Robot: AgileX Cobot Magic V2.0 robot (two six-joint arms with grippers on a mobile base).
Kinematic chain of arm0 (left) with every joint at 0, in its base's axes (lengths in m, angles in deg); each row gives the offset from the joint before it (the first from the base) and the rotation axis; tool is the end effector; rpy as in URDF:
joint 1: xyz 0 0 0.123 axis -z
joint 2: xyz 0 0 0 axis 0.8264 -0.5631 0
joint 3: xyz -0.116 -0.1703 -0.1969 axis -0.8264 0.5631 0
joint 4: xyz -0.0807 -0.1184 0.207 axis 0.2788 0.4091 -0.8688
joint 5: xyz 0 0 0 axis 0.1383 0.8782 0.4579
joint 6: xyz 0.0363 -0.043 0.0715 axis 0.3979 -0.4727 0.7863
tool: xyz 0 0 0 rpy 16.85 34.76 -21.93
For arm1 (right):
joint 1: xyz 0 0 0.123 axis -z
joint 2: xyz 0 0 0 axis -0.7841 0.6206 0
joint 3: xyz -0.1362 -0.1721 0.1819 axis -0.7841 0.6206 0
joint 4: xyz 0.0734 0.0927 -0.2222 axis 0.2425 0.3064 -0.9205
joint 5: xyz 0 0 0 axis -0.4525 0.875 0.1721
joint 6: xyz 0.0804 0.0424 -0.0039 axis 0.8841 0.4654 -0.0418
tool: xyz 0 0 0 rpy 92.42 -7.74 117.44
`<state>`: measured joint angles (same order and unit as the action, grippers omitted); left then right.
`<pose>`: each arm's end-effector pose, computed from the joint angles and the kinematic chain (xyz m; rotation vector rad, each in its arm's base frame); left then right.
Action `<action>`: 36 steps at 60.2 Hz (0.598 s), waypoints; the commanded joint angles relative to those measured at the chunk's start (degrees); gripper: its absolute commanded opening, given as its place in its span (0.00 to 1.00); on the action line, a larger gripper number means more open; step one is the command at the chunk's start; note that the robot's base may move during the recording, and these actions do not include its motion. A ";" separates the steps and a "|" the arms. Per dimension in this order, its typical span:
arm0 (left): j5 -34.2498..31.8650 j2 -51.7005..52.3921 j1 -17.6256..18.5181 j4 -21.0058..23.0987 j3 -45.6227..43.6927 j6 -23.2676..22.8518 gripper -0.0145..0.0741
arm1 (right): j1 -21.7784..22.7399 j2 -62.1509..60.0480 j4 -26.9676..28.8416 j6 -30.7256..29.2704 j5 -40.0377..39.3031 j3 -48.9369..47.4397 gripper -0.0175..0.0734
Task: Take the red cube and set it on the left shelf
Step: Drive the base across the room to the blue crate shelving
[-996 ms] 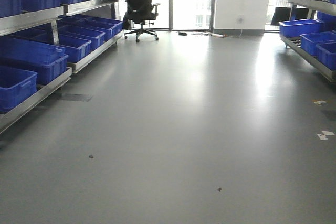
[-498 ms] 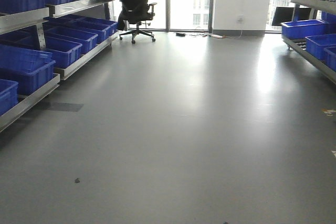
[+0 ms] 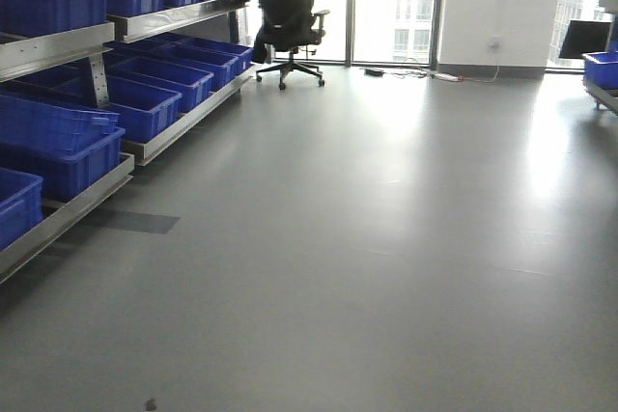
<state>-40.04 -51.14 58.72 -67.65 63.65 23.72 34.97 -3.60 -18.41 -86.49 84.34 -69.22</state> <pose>0.0560 -0.0029 0.2108 0.0201 1.4857 -0.0626 0.1002 0.0339 0.3196 -0.1539 1.7814 0.3551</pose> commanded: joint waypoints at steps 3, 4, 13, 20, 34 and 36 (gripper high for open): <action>-4.74 0.86 0.03 0.00 1.41 0.01 0.28 | 0.37 0.18 -0.31 -0.16 -5.09 -1.68 0.25; -4.74 0.86 0.03 0.00 1.41 0.01 0.28 | 0.37 0.18 -0.31 -0.16 -5.09 -1.68 0.25; -4.74 0.86 0.03 0.00 1.41 0.01 0.28 | 0.37 0.18 -0.31 -0.16 -5.09 -1.68 0.25; -4.74 0.86 0.03 0.00 1.41 0.01 0.28 | 0.37 0.18 -0.31 -0.16 -5.09 -1.68 0.25; -4.74 0.86 0.03 0.00 1.41 0.01 0.28 | 0.37 0.18 -0.31 -0.16 -5.09 -1.68 0.25; -4.74 0.86 0.03 0.00 1.41 0.01 0.28 | 0.37 0.18 -0.31 -0.16 -5.09 -1.68 0.25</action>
<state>-40.04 -51.14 58.72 -67.65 63.65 23.72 34.97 -3.60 -18.41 -86.49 84.34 -69.22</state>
